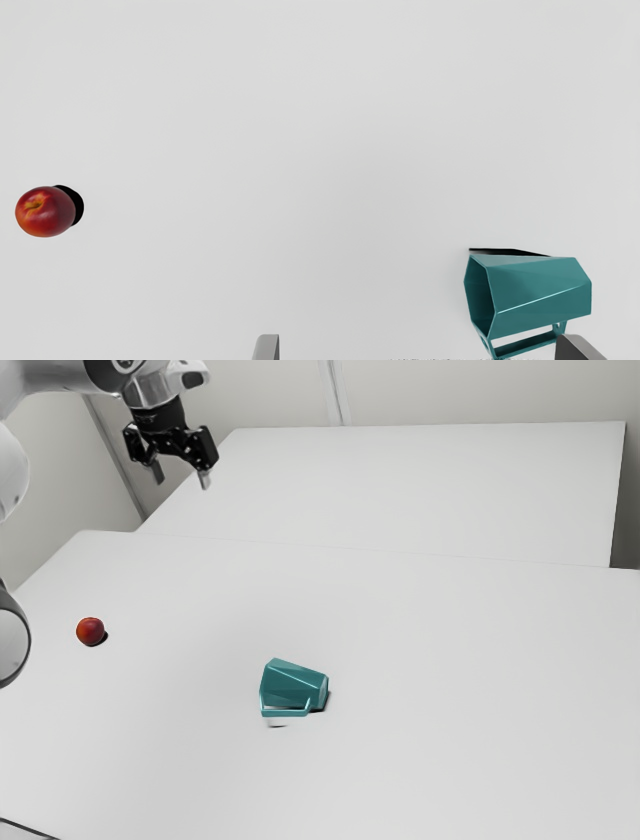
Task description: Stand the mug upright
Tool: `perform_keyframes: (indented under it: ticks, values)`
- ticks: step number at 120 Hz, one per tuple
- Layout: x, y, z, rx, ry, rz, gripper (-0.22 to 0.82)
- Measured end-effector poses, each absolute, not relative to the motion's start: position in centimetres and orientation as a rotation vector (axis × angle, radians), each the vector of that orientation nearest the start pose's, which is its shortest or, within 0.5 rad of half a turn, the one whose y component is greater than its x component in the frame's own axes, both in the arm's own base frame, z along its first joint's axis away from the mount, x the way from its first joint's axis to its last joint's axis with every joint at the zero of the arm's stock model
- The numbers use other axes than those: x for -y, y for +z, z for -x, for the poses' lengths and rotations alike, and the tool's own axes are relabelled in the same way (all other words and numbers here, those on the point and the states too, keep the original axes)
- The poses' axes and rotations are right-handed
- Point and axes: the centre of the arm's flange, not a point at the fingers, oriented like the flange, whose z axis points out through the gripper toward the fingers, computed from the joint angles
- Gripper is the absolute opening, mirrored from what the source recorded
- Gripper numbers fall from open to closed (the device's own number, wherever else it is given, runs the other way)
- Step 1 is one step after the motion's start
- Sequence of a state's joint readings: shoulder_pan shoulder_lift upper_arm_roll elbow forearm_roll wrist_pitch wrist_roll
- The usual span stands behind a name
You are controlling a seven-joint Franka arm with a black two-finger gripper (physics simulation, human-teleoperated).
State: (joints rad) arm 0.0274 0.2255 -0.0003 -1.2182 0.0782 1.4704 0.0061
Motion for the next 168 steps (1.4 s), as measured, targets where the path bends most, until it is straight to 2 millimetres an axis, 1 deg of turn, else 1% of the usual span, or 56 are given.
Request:
perform_keyframes:
  ticks: [17,21,24,30,33,37,43,50,56,60,67,78,85,95,101,113,126,133,145,168]
  values:
    - [-2.5,64.1,-61.0,0.032,-0.004,3.136,0.6]
    - [-3.7,63.3,-61.0,0.065,0.028,3.172,0.6]
    - [-5.0,62.1,-60.8,0.101,0.063,3.21,0.6]
    - [-7.2,58.9,-60.5,0.171,0.15,3.304,0.6]
    - [-7.7,57.1,-60.4,0.195,0.191,3.353,0.6]
    - [-8.1,54.2,-60.1,0.227,0.253,3.425,0.6]
    - [-8.1,50.0,-59.6,0.273,0.333,3.53,0.6]
    - [-7.5,44.6,-58.4,0.334,0.427,3.635,0.6]
    - [-7.1,41.0,-57.3,0.381,0.472,3.702,0.6]
    - [-6.8,39.2,-56.7,0.4,0.479,3.737,0.6]
    - [-6.5,36.9,-55.8,0.426,0.475,3.791,0.6]
    - [-6.2,34.0,-54.6,0.45,0.44,3.857,0.6]
    - [-6.2,32.6,-54.0,0.451,0.408,3.884,0.6]
    - [-5.9,30.5,-52.9,0.508,0.365,3.943,0.6]
    - [-5.6,29.6,-52.5,0.532,0.32,3.975,0.6]
    - [-5.0,29.6,-51.9,0.476,0.208,4.024,0.6]
    - [-4.3,29.6,-49.9,0.413,0.131,4.057,0.6]
    - [-4.2,29.4,-49.3,0.385,0.093,4.068,0.6]
    - [-4.1,28.9,-49.3,0.354,0.019,4.084,0.6]
    - [-3.4,27.7,-50.0,0.392,-0.136,4.114,0.6]
